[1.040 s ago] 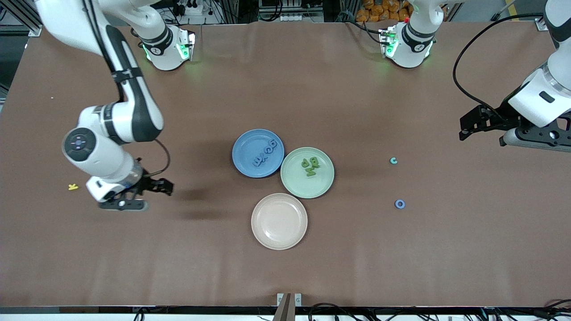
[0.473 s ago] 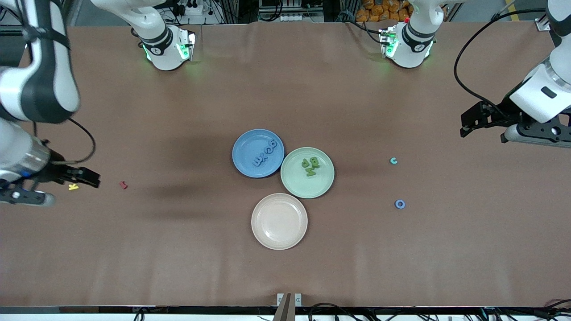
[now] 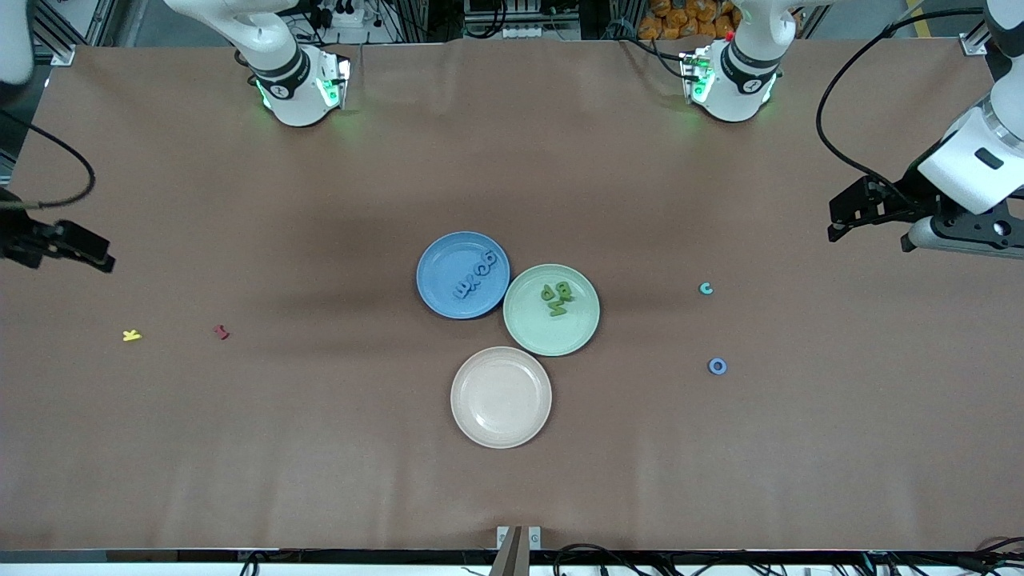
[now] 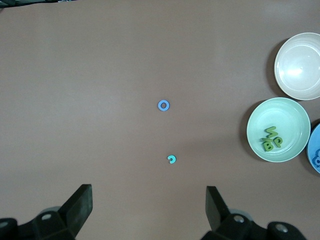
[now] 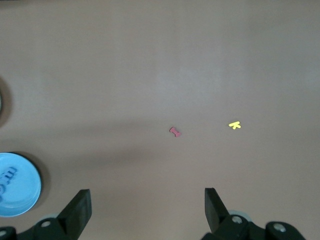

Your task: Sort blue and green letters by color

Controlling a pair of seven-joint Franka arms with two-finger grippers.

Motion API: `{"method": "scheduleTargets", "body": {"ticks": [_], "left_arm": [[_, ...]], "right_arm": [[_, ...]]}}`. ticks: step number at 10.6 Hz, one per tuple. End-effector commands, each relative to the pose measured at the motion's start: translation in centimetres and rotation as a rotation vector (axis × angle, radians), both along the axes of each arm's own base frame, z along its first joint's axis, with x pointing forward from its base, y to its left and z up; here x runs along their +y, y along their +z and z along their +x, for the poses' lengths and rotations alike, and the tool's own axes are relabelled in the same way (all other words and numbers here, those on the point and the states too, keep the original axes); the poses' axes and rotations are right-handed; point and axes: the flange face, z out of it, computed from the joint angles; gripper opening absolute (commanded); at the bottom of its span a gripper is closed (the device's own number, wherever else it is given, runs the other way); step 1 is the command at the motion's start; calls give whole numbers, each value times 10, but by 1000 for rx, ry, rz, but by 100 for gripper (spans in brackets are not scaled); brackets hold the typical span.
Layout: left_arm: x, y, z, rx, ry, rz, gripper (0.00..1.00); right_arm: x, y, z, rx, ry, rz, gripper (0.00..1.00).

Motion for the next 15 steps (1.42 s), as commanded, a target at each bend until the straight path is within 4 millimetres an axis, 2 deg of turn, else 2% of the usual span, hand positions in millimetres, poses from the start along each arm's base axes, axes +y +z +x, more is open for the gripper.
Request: {"method": "scheduleTargets", "body": {"ticks": [1, 4, 7, 10, 14, 15], "left_arm": [[5, 5, -5, 6, -5, -22, 100], [10, 3, -8, 30, -1, -3, 100], [14, 5, -10, 35, 8, 0, 100], [25, 5, -11, 52, 26, 11, 100], [27, 4, -10, 49, 25, 40, 100], [28, 12, -10, 34, 27, 40, 100]], "right_arm": [[2, 41, -37, 42, -6, 11, 100], [3, 43, -40, 44, -4, 18, 100], [4, 23, -29, 34, -2, 15, 100], [-2, 25, -29, 24, -11, 17, 100], [-1, 27, -29, 22, -9, 18, 100], [-1, 27, -30, 27, -9, 18, 100]]}}
